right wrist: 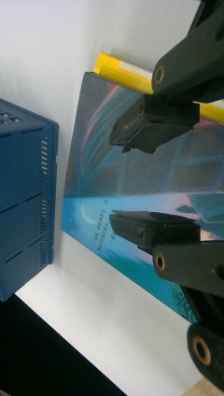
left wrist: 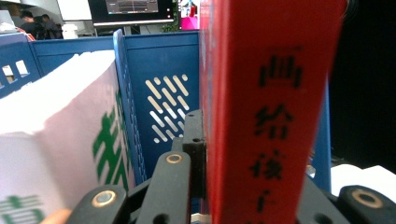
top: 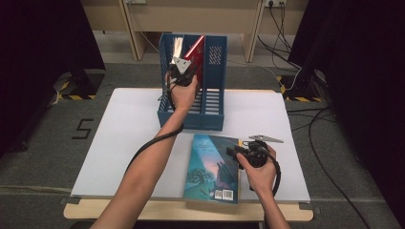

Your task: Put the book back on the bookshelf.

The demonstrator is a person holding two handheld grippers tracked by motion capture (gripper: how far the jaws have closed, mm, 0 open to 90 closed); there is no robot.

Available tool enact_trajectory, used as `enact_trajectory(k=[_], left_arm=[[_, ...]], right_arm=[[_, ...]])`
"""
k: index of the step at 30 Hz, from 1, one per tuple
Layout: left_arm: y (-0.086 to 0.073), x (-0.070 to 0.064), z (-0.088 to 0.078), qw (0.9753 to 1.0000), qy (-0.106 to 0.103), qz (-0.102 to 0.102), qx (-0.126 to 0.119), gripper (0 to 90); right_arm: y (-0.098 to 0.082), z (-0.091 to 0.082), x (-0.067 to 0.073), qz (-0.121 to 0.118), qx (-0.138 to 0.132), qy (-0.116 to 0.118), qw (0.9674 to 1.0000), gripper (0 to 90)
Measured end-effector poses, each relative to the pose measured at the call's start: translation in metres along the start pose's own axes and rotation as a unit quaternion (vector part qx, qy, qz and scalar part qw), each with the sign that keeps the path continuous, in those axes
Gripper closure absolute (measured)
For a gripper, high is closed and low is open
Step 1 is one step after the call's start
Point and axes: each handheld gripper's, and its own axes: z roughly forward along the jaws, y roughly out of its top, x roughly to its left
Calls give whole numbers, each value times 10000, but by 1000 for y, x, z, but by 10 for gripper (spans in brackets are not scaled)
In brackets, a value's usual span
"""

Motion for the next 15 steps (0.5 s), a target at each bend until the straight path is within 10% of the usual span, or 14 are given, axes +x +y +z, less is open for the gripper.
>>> enact_trajectory(k=[15], left_arm=[[-16,-6,11,9998,139,-9,152,791]], right_arm=[[-1,2,-1,-57,51,10,10000,559]])
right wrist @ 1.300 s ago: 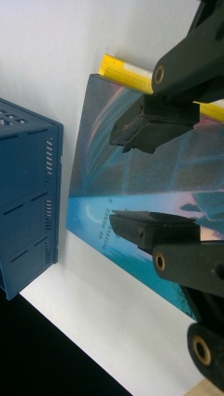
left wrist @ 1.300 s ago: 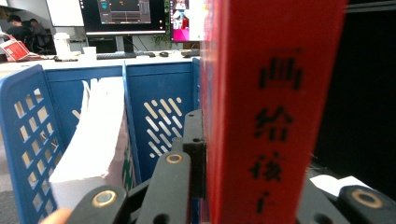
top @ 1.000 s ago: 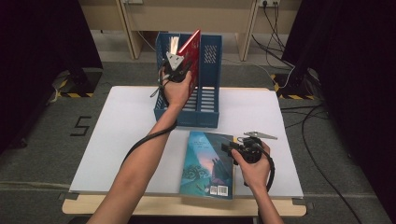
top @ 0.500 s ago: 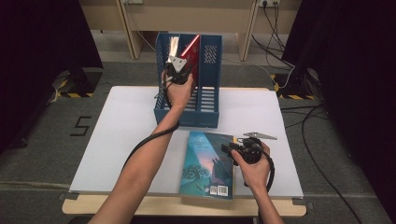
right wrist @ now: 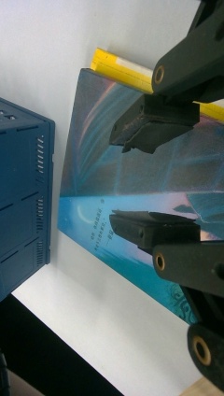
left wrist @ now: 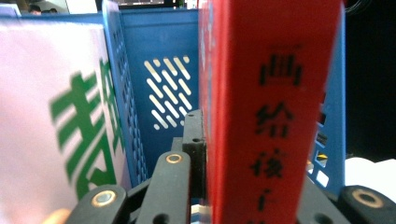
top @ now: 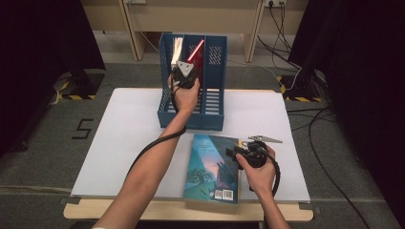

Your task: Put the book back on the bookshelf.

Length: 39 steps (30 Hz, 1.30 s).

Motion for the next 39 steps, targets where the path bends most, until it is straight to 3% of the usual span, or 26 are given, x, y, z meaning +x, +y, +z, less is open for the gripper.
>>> enact_trajectory(k=[8,15,23,28,39], left_arm=[[-13,-3,7,9999,-3,79,142,778],[-12,-3,7,9988,5,125,473,776],[-8,-3,9,9979,-91,185,616,750],[-6,-6,2,9972,-227,324,632,684],[-6,-9,-38,9969,-401,281,614,640]], right_arm=[[0,0,-1,6,3,21,10000,559],[-1,1,-1,-7,-7,42,10000,559],[-2,3,1,-19,19,55,10000,559],[-2,2,0,-12,36,53,10000,557],[-2,1,0,12,39,26,10000,552]])
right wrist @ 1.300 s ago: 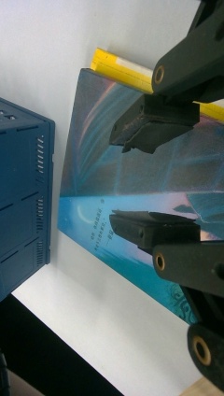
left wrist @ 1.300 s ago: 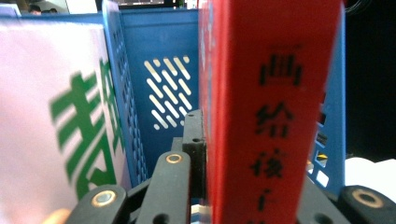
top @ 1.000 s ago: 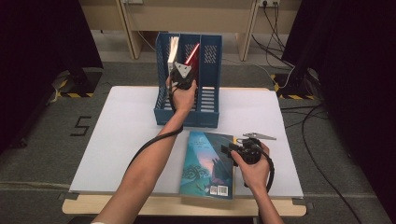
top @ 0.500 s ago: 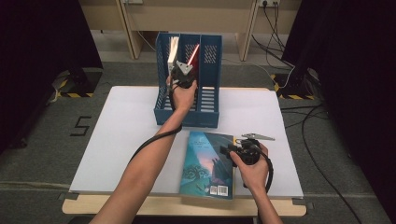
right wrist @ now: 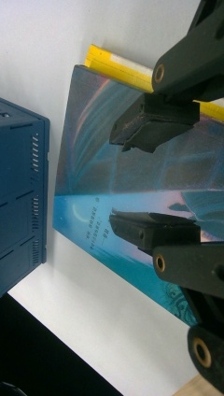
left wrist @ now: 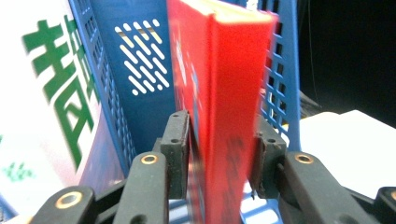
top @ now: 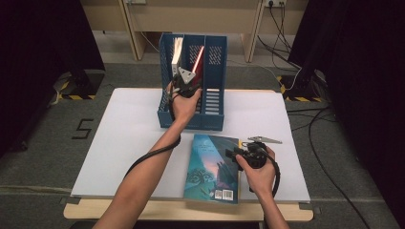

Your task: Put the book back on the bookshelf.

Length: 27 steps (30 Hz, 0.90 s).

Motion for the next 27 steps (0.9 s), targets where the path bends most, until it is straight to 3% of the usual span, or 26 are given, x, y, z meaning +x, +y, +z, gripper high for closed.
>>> enact_trajectory(k=[7,17,27], left_arm=[[-7,2,-3,9997,98,-213,118,736],[-2,1,11,9994,238,-188,187,749],[4,0,24,9994,189,-135,255,728]], right_arm=[[0,0,3,4,40,35,10000,552],[0,0,1,-8,43,24,10000,552],[0,0,0,0,66,-13,10000,548]])
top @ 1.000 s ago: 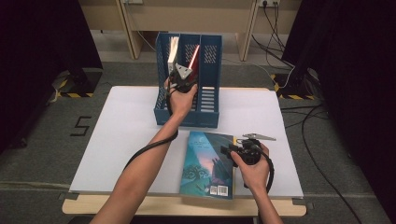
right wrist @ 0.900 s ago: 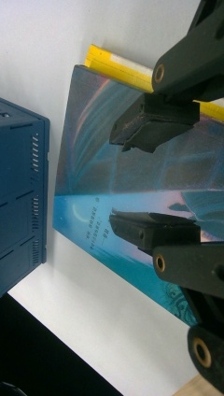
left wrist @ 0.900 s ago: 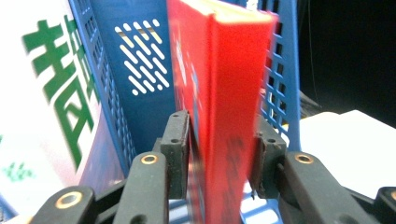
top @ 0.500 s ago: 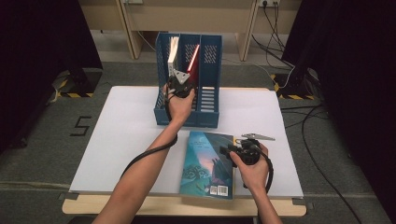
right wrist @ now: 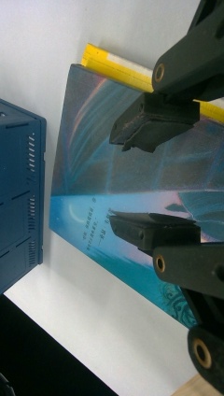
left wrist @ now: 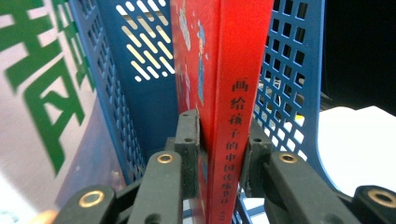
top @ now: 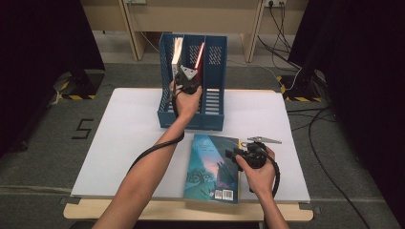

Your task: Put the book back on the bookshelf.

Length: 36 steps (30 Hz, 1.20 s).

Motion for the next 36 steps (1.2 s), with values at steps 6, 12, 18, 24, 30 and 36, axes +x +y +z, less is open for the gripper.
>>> enact_trajectory(k=[6,12,18,24,30,36], left_arm=[[1,1,2,10000,-70,0,3,719],[3,2,5,9999,-141,28,34,709],[4,2,7,9998,-197,54,55,694],[4,4,1,9992,-392,93,-61,636],[6,4,-14,9985,-473,239,-158,620],[2,8,-31,9975,-601,366,-94,593]], right_arm=[[0,0,-2,-5,33,-44,10000,536],[1,1,-3,-28,93,-105,9999,507],[1,1,-2,-71,133,-144,9998,492],[1,2,-2,-101,111,-263,9995,457],[1,0,-3,6,9,-360,9994,441],[3,-5,-8,94,-27,-464,9989,440]])
